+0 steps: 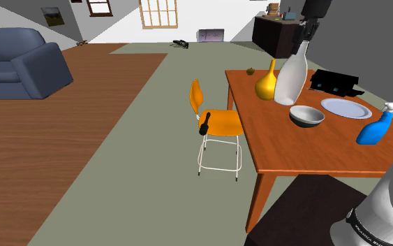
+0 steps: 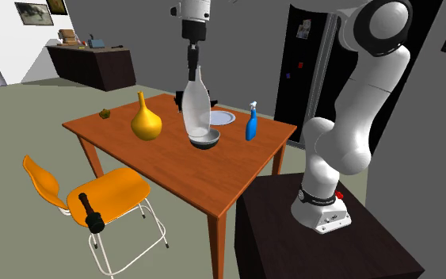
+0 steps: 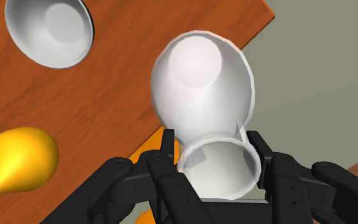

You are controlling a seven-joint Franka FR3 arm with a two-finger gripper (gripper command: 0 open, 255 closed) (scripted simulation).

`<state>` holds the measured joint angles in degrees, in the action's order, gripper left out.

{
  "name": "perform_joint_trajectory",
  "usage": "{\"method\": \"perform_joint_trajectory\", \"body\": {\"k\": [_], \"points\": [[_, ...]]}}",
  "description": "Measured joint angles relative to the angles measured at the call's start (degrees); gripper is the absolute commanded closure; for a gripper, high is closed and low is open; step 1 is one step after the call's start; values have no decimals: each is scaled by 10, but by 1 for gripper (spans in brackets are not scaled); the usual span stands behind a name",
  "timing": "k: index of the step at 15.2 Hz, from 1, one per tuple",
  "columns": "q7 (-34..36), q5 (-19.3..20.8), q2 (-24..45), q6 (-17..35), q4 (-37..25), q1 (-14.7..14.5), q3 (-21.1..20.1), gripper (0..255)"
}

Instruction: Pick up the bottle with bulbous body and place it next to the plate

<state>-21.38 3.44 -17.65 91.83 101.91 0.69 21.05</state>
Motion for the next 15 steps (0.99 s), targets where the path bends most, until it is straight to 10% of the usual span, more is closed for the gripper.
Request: {"method": "perform_joint_trajectory", "body": {"k": [15], "points": [[-27,-18,54,-100,-151,2,19,255]]}}
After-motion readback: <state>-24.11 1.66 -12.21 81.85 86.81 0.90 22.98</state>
